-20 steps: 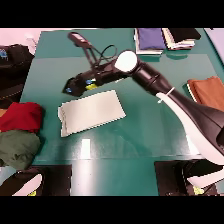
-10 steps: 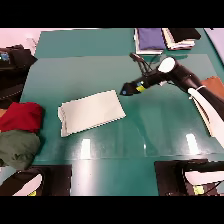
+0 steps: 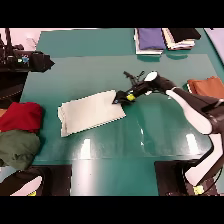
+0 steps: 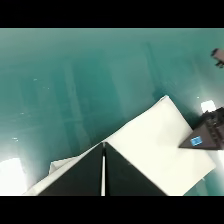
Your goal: Fold the shirts.
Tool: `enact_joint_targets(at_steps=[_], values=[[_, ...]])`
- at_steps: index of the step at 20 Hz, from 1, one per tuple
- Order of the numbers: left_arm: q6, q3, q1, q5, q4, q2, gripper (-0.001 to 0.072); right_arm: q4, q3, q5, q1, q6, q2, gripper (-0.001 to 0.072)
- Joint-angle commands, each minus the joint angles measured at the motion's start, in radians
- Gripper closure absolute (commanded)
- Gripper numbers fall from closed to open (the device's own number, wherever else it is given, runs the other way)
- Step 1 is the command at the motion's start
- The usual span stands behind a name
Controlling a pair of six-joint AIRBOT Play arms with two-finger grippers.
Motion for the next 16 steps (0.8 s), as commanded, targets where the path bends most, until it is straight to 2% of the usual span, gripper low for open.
enact_joint_targets(at_steps=[1,2,3,7,9,13,16], values=[[0.002,0.0,-0.005,0.001,-0.008,-0.005,0.0684,0.036,0.109,-0.019,0.101,-0.016,-0.104,0.0337],[0.002,0.0,-0.005,0.0,-0.025,-0.005,0.0684,0.035,0.133,-0.039,0.12,-0.022,-0.116,0.048],[0.002,0.0,-0.005,0.0,-0.051,-0.005,0.0684,0.034,0.153,-0.058,0.133,-0.044,-0.12,0.0687],[0.002,0.0,-0.124,0.025,-0.042,-0.006,0.0684,-0.084,0.237,-0.079,0.097,-0.056,-0.066,0.0692],[0.002,0.0,-0.209,0.053,-0.042,-0.006,0.0684,-0.188,0.243,-0.078,0.011,-0.021,0.017,0.0692],[-0.011,0.0,-0.317,0.116,-0.043,-0.006,0.0684,-0.365,0.243,-0.01,-0.259,0.036,0.178,0.0692],[-0.032,0.0,-0.349,0.155,-0.046,-0.006,0.0684,-0.406,0.243,0.017,-0.515,0.042,0.275,0.0691]])
